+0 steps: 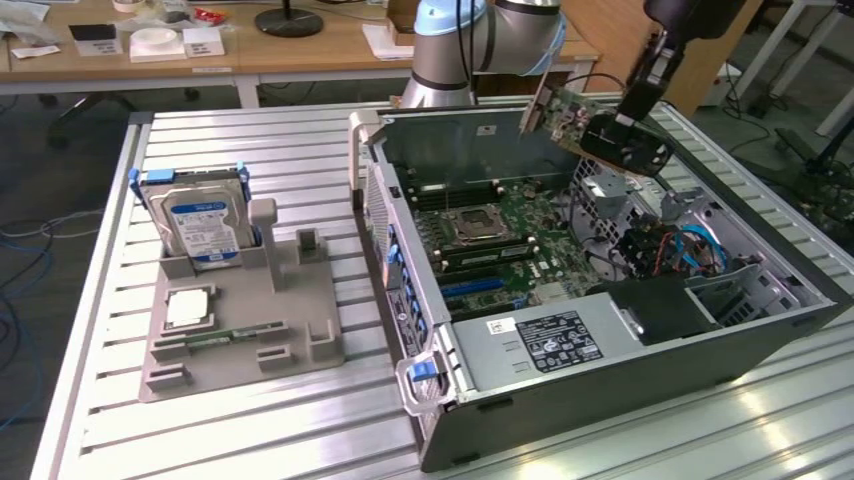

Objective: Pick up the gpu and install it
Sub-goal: 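Insert the gpu into the slot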

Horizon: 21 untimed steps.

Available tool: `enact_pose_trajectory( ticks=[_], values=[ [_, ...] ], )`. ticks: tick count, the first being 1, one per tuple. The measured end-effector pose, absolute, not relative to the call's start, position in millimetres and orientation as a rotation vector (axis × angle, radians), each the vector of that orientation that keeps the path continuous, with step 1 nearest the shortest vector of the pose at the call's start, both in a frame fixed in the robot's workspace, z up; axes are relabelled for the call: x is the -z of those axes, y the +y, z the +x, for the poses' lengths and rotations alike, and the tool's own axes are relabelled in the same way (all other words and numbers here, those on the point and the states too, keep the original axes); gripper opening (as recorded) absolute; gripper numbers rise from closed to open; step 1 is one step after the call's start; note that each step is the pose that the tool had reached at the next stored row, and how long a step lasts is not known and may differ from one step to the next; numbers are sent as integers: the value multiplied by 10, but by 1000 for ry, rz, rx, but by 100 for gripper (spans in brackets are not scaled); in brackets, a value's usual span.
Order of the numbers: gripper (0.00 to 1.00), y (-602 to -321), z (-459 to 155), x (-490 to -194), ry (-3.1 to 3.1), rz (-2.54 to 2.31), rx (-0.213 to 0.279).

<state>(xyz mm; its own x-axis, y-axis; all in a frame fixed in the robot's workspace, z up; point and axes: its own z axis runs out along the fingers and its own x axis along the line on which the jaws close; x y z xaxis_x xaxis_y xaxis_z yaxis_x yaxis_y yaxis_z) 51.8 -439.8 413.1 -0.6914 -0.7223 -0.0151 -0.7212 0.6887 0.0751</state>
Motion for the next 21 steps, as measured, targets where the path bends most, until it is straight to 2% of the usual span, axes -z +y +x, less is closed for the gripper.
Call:
enact_pose_trajectory(
  ticks=[21],
  values=[
    [27, -4398, 518, -4130, -2662, 1616, 112]
  ],
)
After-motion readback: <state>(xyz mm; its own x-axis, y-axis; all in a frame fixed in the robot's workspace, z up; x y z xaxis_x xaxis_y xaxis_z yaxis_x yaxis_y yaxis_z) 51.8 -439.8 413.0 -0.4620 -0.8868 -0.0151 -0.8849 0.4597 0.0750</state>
